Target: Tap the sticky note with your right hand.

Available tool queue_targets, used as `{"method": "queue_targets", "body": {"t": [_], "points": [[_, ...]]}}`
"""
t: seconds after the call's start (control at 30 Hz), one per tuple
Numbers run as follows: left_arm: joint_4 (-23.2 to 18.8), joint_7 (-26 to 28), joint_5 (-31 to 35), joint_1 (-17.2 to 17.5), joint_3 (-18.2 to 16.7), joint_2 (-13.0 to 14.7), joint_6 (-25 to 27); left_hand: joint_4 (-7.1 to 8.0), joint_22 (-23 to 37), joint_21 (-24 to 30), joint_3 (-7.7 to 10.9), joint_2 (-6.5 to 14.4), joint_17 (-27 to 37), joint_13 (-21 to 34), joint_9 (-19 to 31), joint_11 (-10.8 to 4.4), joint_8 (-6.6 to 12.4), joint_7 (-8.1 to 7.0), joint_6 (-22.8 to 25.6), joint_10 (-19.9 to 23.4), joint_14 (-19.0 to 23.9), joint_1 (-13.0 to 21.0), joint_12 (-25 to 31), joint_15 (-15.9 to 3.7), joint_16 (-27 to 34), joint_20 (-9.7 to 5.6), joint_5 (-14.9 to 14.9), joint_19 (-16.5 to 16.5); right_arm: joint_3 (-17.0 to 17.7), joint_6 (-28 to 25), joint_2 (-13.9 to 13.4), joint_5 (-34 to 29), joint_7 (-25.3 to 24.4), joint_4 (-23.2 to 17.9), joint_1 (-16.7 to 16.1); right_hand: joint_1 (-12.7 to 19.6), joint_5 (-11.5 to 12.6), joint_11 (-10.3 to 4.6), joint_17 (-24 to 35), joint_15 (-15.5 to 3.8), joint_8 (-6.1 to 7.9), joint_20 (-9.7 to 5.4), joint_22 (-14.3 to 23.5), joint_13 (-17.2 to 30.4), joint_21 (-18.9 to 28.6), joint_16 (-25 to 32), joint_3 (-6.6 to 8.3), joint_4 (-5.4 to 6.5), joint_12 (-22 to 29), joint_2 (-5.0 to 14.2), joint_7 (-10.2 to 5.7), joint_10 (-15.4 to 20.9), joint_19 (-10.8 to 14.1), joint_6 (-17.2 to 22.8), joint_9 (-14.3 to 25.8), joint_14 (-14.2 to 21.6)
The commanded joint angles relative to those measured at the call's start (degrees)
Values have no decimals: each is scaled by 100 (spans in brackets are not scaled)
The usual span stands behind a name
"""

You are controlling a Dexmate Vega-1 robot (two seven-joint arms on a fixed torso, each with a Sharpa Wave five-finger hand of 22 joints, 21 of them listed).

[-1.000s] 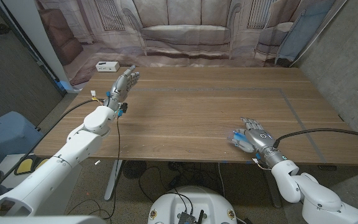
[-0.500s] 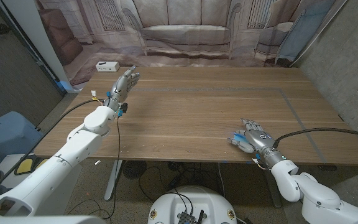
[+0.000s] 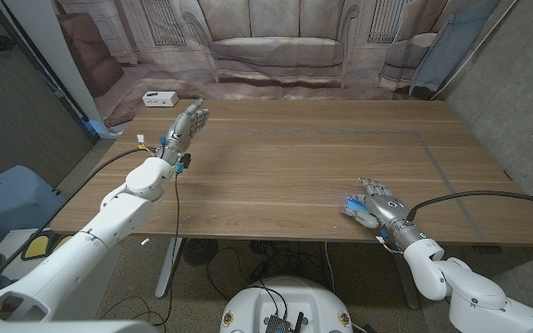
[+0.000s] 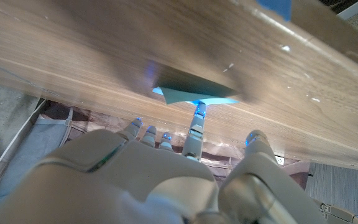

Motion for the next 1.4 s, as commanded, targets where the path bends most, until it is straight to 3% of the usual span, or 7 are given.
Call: {"method": "queue_targets", "body": {"t": [0.03, 1.4], "points": [[44, -35, -2, -42, 23, -18, -20, -47, 31, -21, 6, 53, 13, 15, 9, 4, -4, 7, 34, 37, 63, -11, -29, -11, -3, 63, -7, -22, -3, -119, -23, 154, -109, -21, -10, 56, -21, -19, 16, 34, -13, 35, 24, 16, 37, 49, 37, 11, 54, 3, 7, -321, -711, 47, 7, -1239], [151, -92, 29, -197, 157, -99, 16, -78, 33, -23, 1, 71, 14, 17, 9, 4, -10, 1, 45, 48, 63, -21, -57, -3, -8, 96, -8, -40, 171, -314, -165, 653, -535, -59, -252, 80, -27, 11, 11, 66, -57, 85, 25, 11, 79, 98, 58, -18, 92, -33, 41, -167, -566, 115, 5, -1106]]}}
